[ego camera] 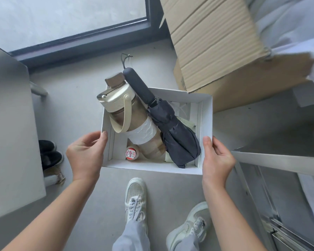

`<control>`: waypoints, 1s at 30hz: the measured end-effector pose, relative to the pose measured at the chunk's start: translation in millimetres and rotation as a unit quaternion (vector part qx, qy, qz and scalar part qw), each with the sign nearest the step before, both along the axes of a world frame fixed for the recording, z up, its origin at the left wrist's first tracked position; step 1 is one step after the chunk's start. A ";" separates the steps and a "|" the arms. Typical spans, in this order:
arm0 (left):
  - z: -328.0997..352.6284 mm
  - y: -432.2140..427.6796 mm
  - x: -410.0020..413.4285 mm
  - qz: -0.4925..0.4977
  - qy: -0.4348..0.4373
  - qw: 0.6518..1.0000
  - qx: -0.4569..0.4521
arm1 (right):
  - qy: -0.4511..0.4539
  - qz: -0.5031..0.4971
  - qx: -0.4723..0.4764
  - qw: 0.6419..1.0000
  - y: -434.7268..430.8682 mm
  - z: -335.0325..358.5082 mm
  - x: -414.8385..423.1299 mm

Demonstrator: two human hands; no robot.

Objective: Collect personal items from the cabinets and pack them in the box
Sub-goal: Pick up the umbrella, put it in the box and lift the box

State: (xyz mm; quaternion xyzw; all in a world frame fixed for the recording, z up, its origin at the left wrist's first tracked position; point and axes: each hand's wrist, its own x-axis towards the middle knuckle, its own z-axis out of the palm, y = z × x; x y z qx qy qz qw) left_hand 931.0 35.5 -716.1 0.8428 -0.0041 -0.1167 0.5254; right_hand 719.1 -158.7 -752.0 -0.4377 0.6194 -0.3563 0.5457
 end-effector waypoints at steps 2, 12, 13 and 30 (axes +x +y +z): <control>12.3 -0.7 1.0 -0.004 -0.005 1.000 -0.003 | 0.003 -0.003 0.004 1.000 0.7 10.7 -0.4; 34.1 8.3 -8.7 -0.049 0.004 0.999 0.007 | 0.034 0.007 -0.004 0.999 4.4 36.6 -15.8; 32.4 9.5 -9.3 -0.053 0.008 0.999 0.012 | 0.036 0.005 -0.002 0.999 5.5 35.3 -17.6; -29.5 23.6 -24.1 -0.014 0.075 0.995 0.058 | 0.100 -0.006 0.050 0.994 26.2 -2.5 -32.1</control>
